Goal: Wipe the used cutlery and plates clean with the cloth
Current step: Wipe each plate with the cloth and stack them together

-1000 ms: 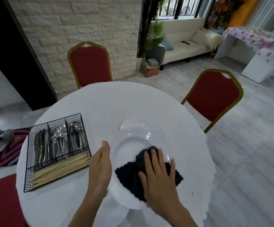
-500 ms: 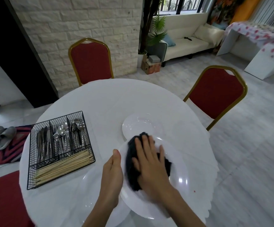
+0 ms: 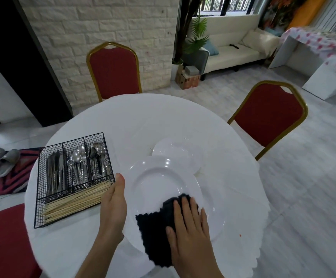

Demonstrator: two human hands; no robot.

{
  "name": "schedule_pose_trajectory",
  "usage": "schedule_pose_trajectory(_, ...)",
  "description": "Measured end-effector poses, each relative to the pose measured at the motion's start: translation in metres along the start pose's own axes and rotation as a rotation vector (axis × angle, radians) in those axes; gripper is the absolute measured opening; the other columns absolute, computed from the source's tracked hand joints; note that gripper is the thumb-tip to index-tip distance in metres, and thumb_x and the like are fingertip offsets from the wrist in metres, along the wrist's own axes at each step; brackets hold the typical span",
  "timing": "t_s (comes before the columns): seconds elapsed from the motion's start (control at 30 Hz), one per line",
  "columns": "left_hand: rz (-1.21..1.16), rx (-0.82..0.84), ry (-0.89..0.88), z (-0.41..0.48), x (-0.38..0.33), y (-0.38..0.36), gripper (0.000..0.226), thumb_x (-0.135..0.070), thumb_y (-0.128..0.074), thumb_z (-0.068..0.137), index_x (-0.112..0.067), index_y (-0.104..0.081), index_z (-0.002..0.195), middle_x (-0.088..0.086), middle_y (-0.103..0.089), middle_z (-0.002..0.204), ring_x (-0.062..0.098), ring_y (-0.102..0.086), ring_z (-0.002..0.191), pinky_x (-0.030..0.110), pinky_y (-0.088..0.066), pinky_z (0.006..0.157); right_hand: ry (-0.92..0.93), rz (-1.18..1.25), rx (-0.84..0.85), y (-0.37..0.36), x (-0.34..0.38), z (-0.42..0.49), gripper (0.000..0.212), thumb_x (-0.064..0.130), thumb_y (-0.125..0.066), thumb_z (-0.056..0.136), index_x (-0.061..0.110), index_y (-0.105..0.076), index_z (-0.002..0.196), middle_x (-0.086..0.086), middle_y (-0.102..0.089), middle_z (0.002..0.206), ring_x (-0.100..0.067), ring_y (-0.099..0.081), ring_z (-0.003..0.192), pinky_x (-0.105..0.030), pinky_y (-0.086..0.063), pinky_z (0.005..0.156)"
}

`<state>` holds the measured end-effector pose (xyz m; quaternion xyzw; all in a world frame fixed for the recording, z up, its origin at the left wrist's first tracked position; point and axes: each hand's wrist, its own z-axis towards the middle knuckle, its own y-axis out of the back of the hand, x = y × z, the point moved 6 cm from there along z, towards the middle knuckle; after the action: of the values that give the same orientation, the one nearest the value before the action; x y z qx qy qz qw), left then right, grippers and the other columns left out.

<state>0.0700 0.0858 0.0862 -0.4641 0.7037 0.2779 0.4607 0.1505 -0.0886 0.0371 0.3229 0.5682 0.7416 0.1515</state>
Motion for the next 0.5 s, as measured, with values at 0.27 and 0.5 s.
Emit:
schedule_pose_trajectory(0.27,-0.019,0.079,0.014,-0.013,0.007,-0.032,0.033,-0.043,-0.04,0.105,-0.035,-0.059,0.079,-0.024,-0.059,0.082,-0.011,-0.052,0.077,0.021,-0.039,0.081,0.19,0.231,0.249,0.023,0.054,0.016,0.071,0.056,-0.001,0.098,0.027,-0.015,0.161,0.012,-0.005,0.169,-0.006,0.001,0.156,-0.029,-0.003,0.122)
schedule_pose_trajectory(0.5,0.109,0.125,0.0,-0.018,0.029,-0.035,0.032,-0.047,-0.035,0.105,-0.041,-0.065,0.095,-0.032,-0.066,0.097,-0.012,-0.056,0.096,0.026,-0.037,0.098,-0.065,0.011,0.074,0.019,-0.016,0.08,0.063,0.044,-0.01,0.104,0.022,-0.01,0.162,0.003,-0.004,0.17,-0.016,0.005,0.157,-0.05,0.004,0.123)
